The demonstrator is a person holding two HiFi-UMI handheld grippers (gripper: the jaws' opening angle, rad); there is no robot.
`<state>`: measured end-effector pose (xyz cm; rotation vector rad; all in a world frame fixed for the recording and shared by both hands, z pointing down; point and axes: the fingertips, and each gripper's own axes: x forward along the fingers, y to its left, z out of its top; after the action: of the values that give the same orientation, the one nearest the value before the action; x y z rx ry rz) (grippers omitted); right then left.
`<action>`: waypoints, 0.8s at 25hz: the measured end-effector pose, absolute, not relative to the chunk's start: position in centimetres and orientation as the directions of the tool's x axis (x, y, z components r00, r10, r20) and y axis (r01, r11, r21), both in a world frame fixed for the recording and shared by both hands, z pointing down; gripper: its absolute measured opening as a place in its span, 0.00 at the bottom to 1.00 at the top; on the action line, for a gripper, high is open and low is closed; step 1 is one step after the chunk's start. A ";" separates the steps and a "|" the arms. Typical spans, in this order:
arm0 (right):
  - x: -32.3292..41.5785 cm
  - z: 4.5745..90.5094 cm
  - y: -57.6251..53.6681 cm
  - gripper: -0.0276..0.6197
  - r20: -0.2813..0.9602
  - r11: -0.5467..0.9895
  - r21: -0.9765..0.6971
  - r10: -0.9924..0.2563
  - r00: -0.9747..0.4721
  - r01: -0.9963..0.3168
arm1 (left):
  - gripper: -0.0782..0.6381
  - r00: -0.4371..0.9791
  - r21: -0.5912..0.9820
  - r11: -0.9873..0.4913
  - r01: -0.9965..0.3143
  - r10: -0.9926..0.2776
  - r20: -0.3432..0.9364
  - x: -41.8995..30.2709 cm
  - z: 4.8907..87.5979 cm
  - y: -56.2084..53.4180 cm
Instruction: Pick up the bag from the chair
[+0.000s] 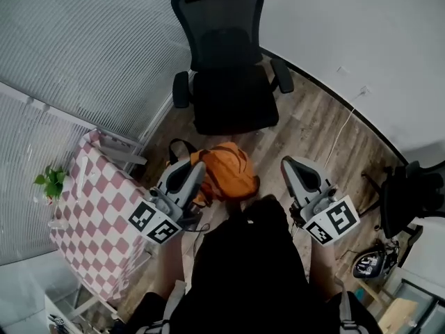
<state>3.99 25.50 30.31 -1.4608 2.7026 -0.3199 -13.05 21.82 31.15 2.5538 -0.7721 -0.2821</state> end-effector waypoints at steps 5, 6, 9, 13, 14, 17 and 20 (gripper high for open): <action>3.1 30.6 27.4 0.07 0.076 0.562 -0.177 -0.810 -0.581 -0.808 | 0.18 0.811 0.485 -0.728 -0.485 -0.582 -0.063 -14.0 30.9 23.3; 3.1 30.5 27.7 0.07 0.075 0.567 -0.176 -0.808 -0.585 -0.805 | 0.18 0.810 0.484 -0.727 -0.487 -0.584 -0.062 -14.0 31.0 23.5; 2.8 30.3 28.0 0.07 0.068 0.570 -0.168 -0.807 -0.587 -0.804 | 0.18 0.808 0.477 -0.727 -0.493 -0.587 -0.059 -14.2 31.1 23.7; 2.0 30.4 28.4 0.07 0.078 0.584 -0.163 -0.796 -0.601 -0.795 | 0.18 0.807 0.481 -0.725 -0.494 -0.587 -0.056 -14.4 31.2 24.1; 1.7 30.4 28.4 0.07 0.078 0.589 -0.165 -0.792 -0.606 -0.791 | 0.18 0.808 0.481 -0.724 -0.494 -0.587 -0.054 -14.4 31.3 24.2; 1.3 30.2 28.7 0.07 0.074 0.598 -0.162 -0.786 -0.614 -0.785 | 0.18 0.807 0.482 -0.722 -0.495 -0.588 -0.051 -14.6 31.3 24.2; 1.2 30.1 28.8 0.07 0.070 0.597 -0.161 -0.787 -0.612 -0.786 | 0.19 0.808 0.482 -0.724 -0.493 -0.586 -0.053 -14.8 31.2 24.3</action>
<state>1.23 28.84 30.07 -1.3792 2.8000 -0.2760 -14.80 24.29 31.23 2.5400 -0.8051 -0.2785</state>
